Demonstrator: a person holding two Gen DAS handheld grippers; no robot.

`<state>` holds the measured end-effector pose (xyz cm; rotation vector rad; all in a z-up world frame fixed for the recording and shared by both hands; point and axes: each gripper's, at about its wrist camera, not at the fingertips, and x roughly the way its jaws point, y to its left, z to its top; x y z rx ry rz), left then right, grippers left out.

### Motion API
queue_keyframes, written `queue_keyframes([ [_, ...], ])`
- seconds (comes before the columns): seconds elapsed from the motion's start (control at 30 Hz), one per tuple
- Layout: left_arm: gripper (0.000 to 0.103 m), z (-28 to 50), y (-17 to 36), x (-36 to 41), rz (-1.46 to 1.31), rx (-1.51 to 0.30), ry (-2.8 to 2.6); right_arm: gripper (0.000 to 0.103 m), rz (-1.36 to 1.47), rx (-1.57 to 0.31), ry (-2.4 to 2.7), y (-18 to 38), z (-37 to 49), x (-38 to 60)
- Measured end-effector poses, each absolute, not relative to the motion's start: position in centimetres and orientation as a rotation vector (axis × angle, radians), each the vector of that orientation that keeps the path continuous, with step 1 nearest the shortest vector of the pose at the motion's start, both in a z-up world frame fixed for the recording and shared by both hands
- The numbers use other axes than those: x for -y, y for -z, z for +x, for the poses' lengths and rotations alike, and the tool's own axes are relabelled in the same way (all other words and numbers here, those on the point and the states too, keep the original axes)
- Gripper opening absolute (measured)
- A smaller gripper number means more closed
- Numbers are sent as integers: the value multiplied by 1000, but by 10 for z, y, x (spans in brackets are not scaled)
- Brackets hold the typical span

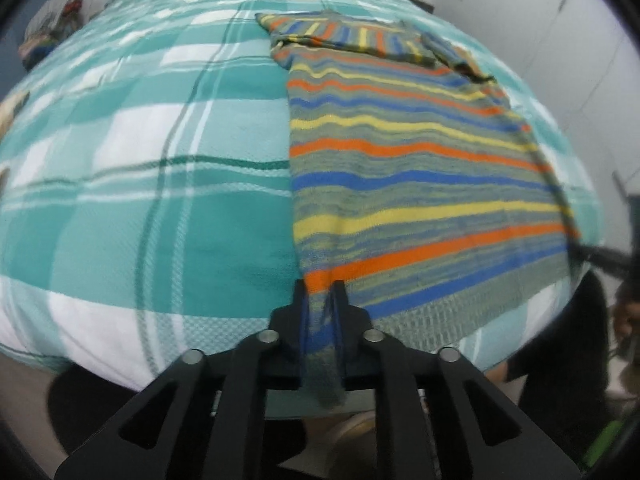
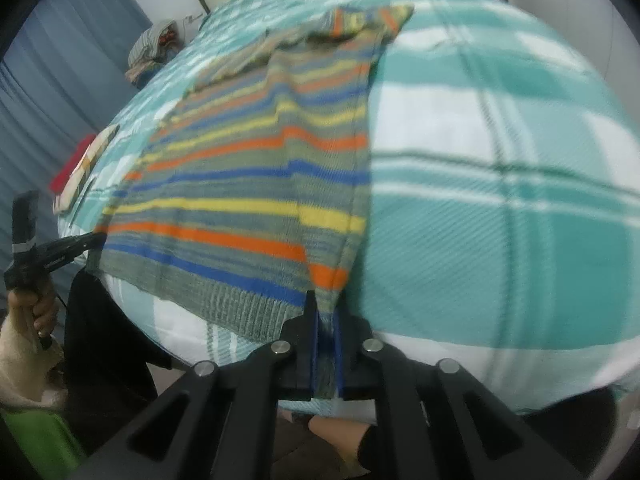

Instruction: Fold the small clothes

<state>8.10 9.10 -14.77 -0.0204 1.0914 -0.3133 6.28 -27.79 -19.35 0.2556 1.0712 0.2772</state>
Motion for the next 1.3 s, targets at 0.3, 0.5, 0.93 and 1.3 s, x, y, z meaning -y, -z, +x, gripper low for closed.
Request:
queue_keyframes([
  [0.3, 3, 74, 141, -81, 74, -1098, 295, 5, 280, -1115, -321, 194, 65, 285],
  [0.5, 2, 57, 129, -89, 90, -1088, 297, 4, 158, -1111, -258, 152, 39, 286],
  [0.93, 4, 63, 170, -85, 124, -1061, 222, 4, 203, -1201, -183, 214, 55, 285],
  [1.3, 70, 40, 141, -109, 108, -1037, 133, 44, 102, -1240, -215, 186, 45, 292],
])
